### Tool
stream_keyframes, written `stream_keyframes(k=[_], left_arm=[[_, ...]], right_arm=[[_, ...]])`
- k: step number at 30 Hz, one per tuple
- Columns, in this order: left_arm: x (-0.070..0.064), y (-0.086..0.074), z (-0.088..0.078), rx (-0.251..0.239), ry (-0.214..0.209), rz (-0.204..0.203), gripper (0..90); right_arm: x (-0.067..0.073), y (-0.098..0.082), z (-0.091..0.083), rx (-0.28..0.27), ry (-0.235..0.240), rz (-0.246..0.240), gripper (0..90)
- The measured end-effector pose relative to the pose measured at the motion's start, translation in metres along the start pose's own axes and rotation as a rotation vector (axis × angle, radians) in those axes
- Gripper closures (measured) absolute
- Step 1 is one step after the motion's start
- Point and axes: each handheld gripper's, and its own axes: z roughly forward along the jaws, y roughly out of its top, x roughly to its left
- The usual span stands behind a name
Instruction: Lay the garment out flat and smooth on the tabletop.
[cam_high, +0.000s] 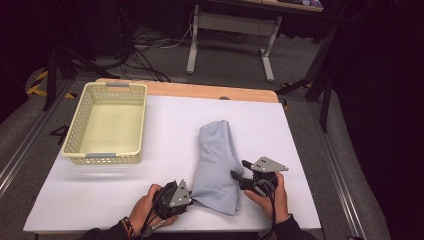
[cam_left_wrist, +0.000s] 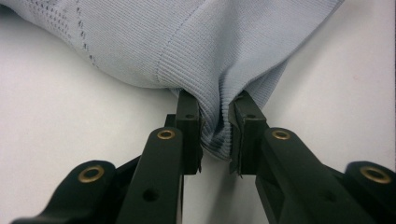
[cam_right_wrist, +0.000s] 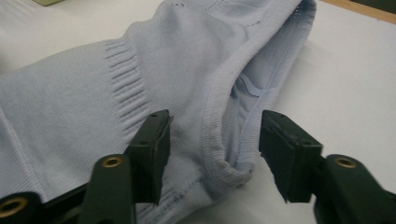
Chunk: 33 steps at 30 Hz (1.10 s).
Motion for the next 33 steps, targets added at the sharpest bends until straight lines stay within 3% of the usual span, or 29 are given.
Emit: stream_keyframes(k=[4, 8, 10, 16, 21, 26, 33], left_arm=[[0.000, 0.000, 0.000, 0.003, 0.001, 0.003, 76.7], [-0.002, 0.000, 0.000, 0.002, 0.011, 0.013, 77.2], [-0.001, 0.000, 0.000, 0.002, 0.010, 0.012, 77.2], [0.000, 0.000, 0.000, 0.000, 0.009, 0.017, 77.5], [0.004, 0.002, 0.000, 0.012, 0.028, 0.037, 78.3], [0.013, 0.001, 0.003, 0.014, 0.056, -0.007, 78.3], [0.012, 0.001, 0.003, 0.013, 0.080, 0.002, 78.0]], right_arm=[[-0.005, -0.004, 0.009, 0.058, 0.006, 0.064, 34.2], [-0.010, -0.007, 0.014, 0.126, 0.035, 0.104, 35.1], [-0.011, -0.008, 0.017, 0.144, 0.062, 0.137, 38.4], [-0.013, -0.006, 0.021, 0.144, 0.112, 0.137, 54.2], [-0.010, 0.000, 0.025, 0.118, 0.103, 0.084, 68.0], [-0.009, 0.009, 0.038, 0.089, 0.051, 0.024, 71.0], [-0.012, 0.017, 0.052, 0.060, 0.022, -0.002, 69.6]])
